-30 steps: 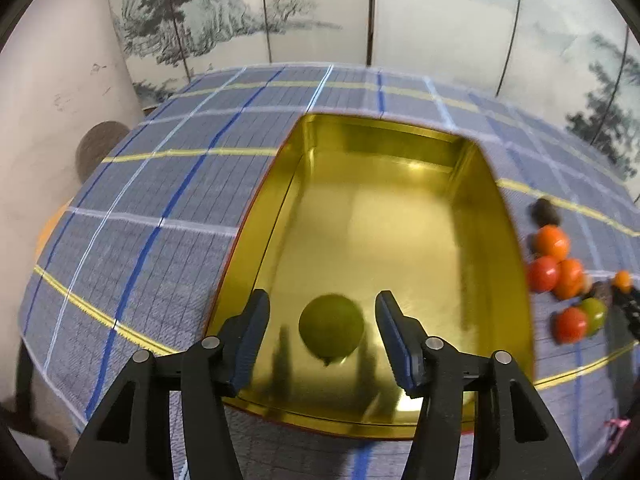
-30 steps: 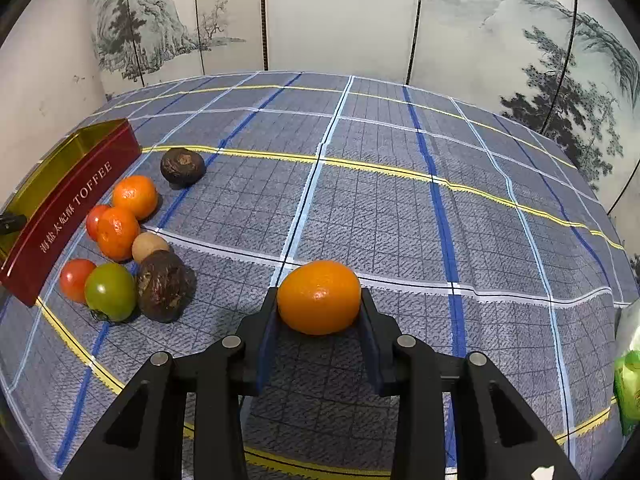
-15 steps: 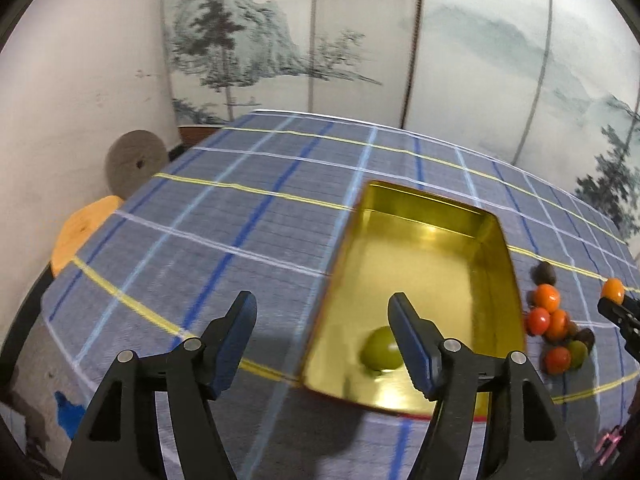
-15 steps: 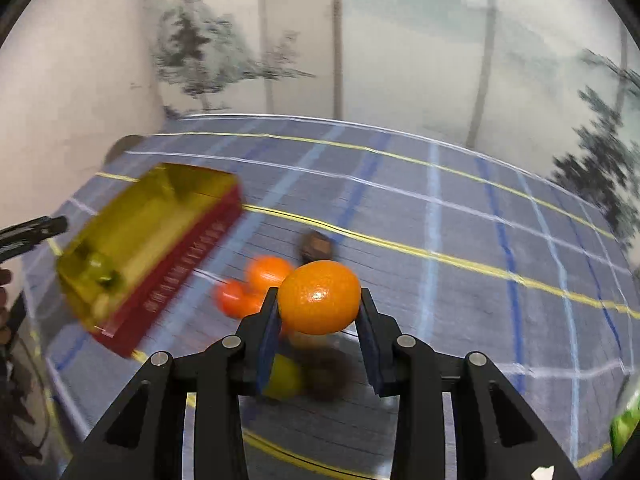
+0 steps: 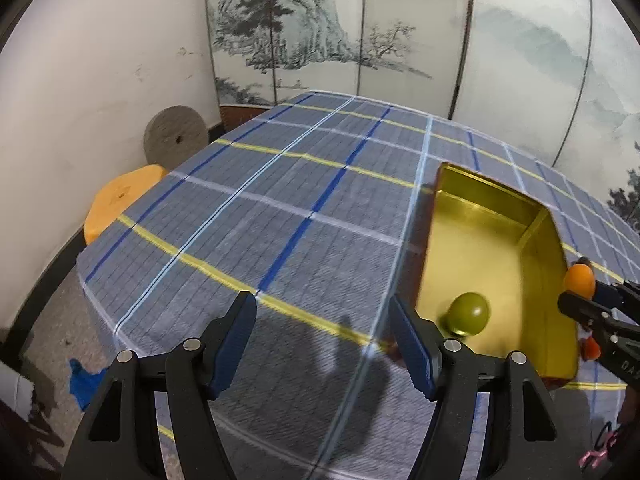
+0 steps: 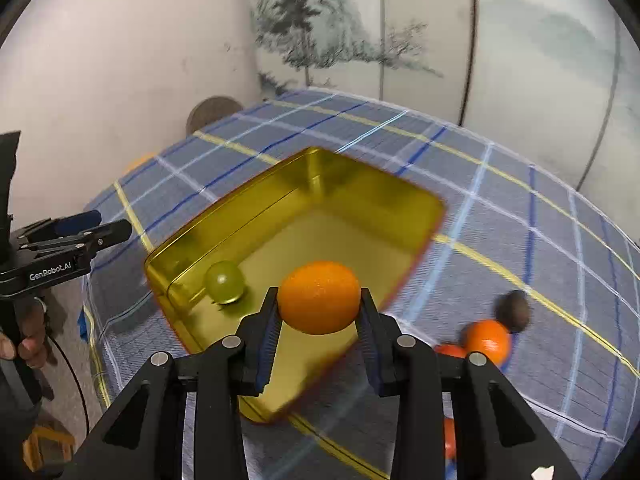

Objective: Organize fruits
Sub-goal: 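Carry the orange mandarin into the gold tin and open the right tool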

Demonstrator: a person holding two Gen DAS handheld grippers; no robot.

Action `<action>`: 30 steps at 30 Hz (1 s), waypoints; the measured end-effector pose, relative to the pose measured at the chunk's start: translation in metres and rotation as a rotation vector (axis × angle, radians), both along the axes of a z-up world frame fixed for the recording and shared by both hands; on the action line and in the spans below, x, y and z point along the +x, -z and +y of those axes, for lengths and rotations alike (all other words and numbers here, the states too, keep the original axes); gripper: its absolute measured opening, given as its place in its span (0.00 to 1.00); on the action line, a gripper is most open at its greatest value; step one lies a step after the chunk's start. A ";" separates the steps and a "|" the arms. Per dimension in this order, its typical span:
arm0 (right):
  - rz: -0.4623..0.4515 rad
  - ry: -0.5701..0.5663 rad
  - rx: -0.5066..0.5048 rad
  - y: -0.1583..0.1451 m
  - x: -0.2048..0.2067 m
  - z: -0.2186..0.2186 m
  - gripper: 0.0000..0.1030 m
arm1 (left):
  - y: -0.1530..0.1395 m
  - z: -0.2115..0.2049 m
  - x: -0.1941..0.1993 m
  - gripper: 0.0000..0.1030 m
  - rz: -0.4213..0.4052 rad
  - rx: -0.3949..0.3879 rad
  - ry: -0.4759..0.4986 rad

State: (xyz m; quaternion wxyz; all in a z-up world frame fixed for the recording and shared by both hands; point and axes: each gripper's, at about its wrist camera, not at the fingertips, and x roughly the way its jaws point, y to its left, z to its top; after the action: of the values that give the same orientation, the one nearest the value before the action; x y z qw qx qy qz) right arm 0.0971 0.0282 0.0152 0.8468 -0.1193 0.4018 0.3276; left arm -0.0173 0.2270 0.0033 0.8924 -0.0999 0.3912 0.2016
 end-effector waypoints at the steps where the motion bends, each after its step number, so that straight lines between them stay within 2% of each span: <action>1: 0.008 -0.013 -0.009 0.004 0.000 0.008 0.32 | 0.001 0.001 -0.002 0.67 0.004 0.002 -0.004; 9: 0.049 -0.056 -0.078 0.025 0.000 0.040 0.32 | 0.008 0.009 -0.010 0.67 0.014 -0.008 -0.020; 30: 0.083 -0.055 -0.131 0.044 0.002 0.054 0.34 | 0.021 0.012 -0.015 0.67 0.047 -0.064 -0.009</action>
State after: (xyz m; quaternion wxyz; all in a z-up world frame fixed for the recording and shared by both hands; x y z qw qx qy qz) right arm 0.0993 0.0823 -0.0289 0.8104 -0.1718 0.4536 0.3284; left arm -0.0319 0.2387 -0.0180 0.8783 -0.1255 0.4181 0.1951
